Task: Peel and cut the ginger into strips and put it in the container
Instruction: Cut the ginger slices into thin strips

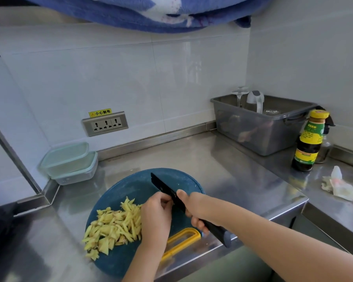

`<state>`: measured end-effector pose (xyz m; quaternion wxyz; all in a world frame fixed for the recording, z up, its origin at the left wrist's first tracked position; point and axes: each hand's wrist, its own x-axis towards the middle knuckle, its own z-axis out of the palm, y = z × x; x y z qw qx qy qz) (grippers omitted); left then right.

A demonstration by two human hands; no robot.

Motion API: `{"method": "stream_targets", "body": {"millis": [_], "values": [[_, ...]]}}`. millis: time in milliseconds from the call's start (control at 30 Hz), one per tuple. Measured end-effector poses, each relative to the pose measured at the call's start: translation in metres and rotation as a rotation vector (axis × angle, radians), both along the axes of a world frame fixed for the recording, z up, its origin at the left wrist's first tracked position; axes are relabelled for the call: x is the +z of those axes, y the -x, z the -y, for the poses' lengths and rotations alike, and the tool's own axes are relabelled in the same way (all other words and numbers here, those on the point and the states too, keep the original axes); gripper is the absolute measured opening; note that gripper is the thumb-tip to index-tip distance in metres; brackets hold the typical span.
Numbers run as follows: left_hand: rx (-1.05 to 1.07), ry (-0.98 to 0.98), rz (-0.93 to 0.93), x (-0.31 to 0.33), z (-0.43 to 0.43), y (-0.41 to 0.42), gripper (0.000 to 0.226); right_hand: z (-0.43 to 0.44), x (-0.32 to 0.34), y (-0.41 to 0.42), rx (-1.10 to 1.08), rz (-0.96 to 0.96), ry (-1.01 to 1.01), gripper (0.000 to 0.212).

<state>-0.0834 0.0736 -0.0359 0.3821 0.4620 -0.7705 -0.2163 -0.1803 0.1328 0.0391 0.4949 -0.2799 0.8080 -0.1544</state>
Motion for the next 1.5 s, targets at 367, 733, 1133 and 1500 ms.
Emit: {"method": "stream_targets", "body": {"millis": [367, 733, 1133, 1500], "values": [[0.053, 0.176, 0.061, 0.052, -0.009, -0.016, 0.019, -0.039, -0.006, 0.021, 0.352, -0.399, 0.381, 0.049], [-0.307, 0.252, 0.511, 0.067, -0.033, -0.048, 0.084, -0.029, 0.030, -0.009, 0.976, -1.283, 0.406, 0.019], [-0.120, 0.093, 0.695, 0.036, -0.002, -0.088, 0.081, -0.040, 0.054, 0.008, 0.916, -1.365, 0.421, 0.017], [-0.159, -0.206, 0.507, 0.068, 0.024, -0.075, 0.068, -0.061, 0.053, 0.057, 0.305, -0.276, 0.506, 0.027]]}}
